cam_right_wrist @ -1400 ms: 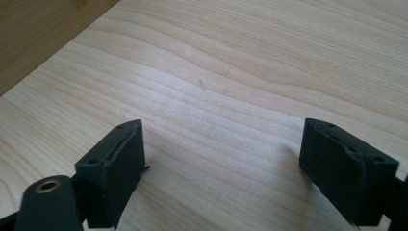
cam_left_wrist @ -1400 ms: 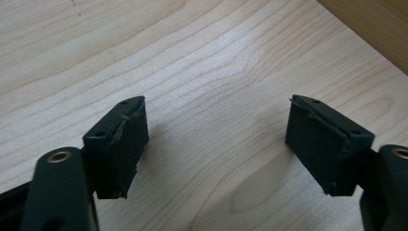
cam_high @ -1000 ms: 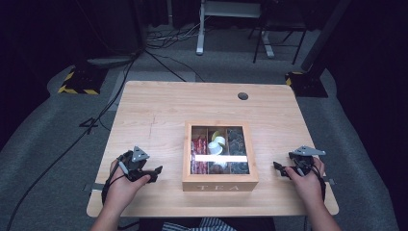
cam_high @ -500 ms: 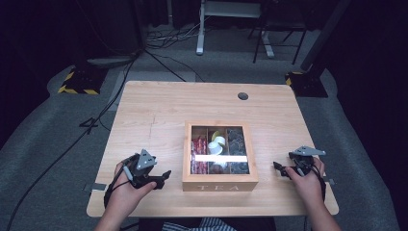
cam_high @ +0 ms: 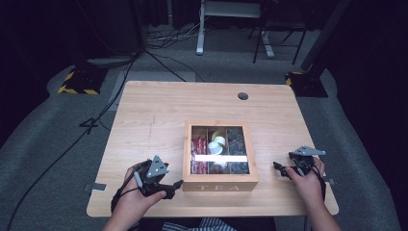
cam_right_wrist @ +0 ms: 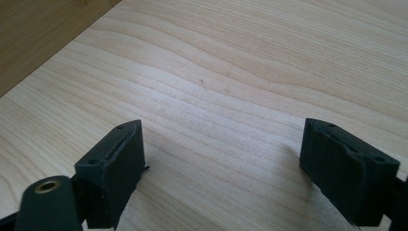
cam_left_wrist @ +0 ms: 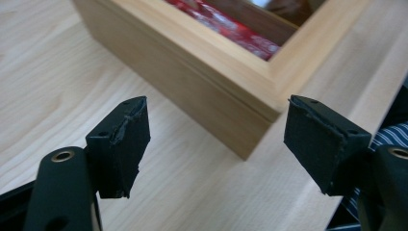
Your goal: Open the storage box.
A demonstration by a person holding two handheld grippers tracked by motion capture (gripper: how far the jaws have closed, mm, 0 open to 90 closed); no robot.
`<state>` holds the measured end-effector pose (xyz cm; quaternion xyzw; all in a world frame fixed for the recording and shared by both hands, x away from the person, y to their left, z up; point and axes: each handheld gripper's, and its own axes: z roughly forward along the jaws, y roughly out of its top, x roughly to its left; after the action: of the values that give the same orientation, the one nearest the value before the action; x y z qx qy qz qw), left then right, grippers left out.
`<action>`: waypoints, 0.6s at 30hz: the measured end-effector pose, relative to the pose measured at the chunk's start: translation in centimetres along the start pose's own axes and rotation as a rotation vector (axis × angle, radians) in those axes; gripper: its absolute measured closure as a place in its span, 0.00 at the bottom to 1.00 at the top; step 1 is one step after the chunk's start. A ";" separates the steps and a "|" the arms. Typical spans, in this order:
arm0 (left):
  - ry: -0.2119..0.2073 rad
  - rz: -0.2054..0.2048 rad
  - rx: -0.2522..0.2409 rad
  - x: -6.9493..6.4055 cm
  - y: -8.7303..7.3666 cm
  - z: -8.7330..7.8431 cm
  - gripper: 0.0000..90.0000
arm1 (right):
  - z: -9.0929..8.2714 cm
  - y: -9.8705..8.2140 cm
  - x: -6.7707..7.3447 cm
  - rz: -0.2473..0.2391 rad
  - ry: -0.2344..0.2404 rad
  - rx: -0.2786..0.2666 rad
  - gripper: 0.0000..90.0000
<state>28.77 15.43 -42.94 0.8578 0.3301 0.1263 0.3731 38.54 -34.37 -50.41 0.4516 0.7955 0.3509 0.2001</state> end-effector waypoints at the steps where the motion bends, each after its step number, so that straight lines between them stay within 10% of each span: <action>1: -0.005 0.007 0.008 -0.1 -0.1 0.3 0.27 | 0.0 0.0 0.0 0.000 0.001 0.001 0.17; 8: -0.027 0.043 0.109 -1.0 -0.6 2.1 0.39 | 0.0 0.0 0.0 -0.004 0.009 0.001 0.17; 18: -0.081 -0.015 0.073 -1.0 -0.5 1.8 0.72 | 0.0 0.0 0.0 -0.006 0.010 0.001 0.17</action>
<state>28.69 14.02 -44.49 0.8729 0.3254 0.0764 0.3555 38.53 -34.36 -50.41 0.4477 0.7979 0.3522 0.1969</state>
